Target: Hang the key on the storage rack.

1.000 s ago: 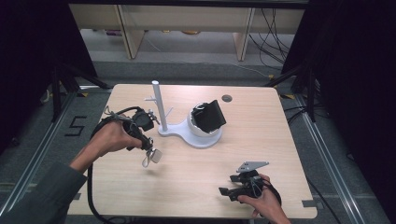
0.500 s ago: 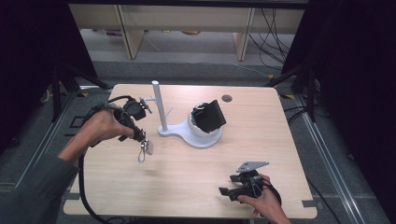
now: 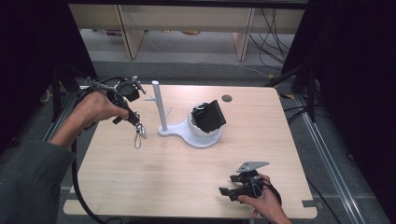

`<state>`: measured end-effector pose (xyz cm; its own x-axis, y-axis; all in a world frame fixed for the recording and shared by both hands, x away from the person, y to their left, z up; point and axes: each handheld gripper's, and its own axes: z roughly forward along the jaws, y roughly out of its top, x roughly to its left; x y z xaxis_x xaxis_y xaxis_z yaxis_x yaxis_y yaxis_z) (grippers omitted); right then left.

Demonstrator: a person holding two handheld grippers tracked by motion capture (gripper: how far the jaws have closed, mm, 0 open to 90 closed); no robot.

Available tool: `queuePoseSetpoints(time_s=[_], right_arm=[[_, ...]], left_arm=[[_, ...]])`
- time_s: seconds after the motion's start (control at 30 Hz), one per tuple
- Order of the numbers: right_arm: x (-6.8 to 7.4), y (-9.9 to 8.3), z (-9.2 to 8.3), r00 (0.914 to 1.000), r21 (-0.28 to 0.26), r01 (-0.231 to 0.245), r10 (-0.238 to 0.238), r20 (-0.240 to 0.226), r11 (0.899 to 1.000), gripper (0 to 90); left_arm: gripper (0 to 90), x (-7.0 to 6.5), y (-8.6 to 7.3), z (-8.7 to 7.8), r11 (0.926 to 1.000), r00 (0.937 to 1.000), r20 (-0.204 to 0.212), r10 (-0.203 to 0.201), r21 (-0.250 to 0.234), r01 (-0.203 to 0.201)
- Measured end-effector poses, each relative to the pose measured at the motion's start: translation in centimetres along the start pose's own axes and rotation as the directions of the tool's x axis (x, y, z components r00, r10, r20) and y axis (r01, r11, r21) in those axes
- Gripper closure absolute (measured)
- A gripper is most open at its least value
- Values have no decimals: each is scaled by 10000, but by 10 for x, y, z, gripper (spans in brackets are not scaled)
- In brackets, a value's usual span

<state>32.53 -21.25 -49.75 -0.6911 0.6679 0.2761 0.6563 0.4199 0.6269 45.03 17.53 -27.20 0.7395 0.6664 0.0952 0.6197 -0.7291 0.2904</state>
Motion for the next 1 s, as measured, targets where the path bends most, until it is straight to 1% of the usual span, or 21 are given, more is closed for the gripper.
queuePoseSetpoints(time_s=[0.03, 0.07, 0.1, 0.17, 0.2, 0.27, 0.3, 0.33, 0.43, 0.47, 0.5, 0.53, 0.63, 0.67, 0.7, 0.73, 0.8, 0.87, 0.9, 0.97, 1.0], right_arm=[[-1, 0, 0, 9999, -38, 122, -122, -49, 9999, 292], [0, 0, 0, 10000, 3, -19, 19, -70, 10000, 292], [-1, 0, 0, 10000, -20, 87, -87, -34, 10000, 292], [1, 0, 0, 10000, -86, -79, 79, -11, 9999, 292], [-1, 0, 0, 9999, -14, 93, -93, -42, 10000, 291], [0, 0, 0, 10000, 12, -14, 14, -25, 10000, 292], [-1, 0, 0, 10000, -16, 77, -77, -28, 10000, 292], [-1, 0, 0, 9999, -18, 71, -71, -74, 10000, 291], [0, 0, 0, 10000, 16, 10, -10, -64, 10000, 291], [1, 0, 0, 9999, 25, -107, 108, -87, 9999, 291], [0, 0, 0, 10000, 27, -53, 54, -64, 10000, 291], [-1, 0, 0, 9999, -21, 127, -127, -76, 9999, 291], [0, 0, 0, 9999, -22, 92, -92, -100, 10000, 291], [1, 0, -1, 9999, 24, -82, 82, -62, 10000, 291], [0, 0, 0, 9999, -9, 90, -90, -61, 10000, 291], [0, 0, 0, 9999, -40, 129, -129, -28, 9999, 291], [0, 0, 0, 9999, -26, 95, -95, -41, 10000, 291], [2, 0, -1, 9999, 37, -69, 69, -91, 10000, 292], [0, 0, -1, 9999, -17, 85, -85, -72, 10000, 291], [2, 0, -1, 10000, 2, -75, 75, -61, 10000, 291], [0, 0, -1, 9999, -58, 128, -128, -27, 9999, 291]], left_arm=[[732, 1, 1, -1, 10000, 10000, -46, -29, -12, 29], [733, 3, 3, -1, 9999, 9999, -84, -81, -80, 81], [732, 4, 5, -3, 9998, 9999, -100, -110, -182, 108], [733, 7, 8, -4, 9993, 9997, -98, -234, -306, 231], [733, 9, 9, -4, 9994, 9997, -133, -227, -277, 223], [733, 12, 12, -5, 9987, 9992, -180, -364, -362, 357], [732, 13, 13, -5, 9984, 9990, -146, -414, -394, 408], [733, 15, 14, -5, 9979, 9989, -174, -442, -475, 433], [733, 18, 18, -4, 9972, 9983, -207, -547, -515, 535], [732, 19, 19, -4, 9972, 9980, -218, -590, -482, 579], [732, 20, 21, -3, 9970, 9976, -262, -648, -446, 636], [732, 22, 22, -2, 9971, 9974, -313, -650, -413, 637], [732, 23, 27, 2, 9960, 9968, -221, -767, -473, 756], [733, 24, 28, 3, 9968, 9973, -205, -699, -390, 691], [732, 24, 29, 4, 9966, 9972, -220, -717, -423, 707], [732, 24, 31, 6, 9964, 9970, -200, -751, -403, 743], [732, 26, 33, 8, 9966, 9969, -165, -764, -334, 758], [732, 27, 36, 11, 9964, 9966, -199, -805, -269, 800], [732, 27, 37, 13, 9962, 9963, -228, -832, -284, 826], [732, 29, 39, 15, 9959, 9960, -177, -874, -252, 869], [732, 30, 40, 17, 9958, 9958, -229, -886, -255, 880]])
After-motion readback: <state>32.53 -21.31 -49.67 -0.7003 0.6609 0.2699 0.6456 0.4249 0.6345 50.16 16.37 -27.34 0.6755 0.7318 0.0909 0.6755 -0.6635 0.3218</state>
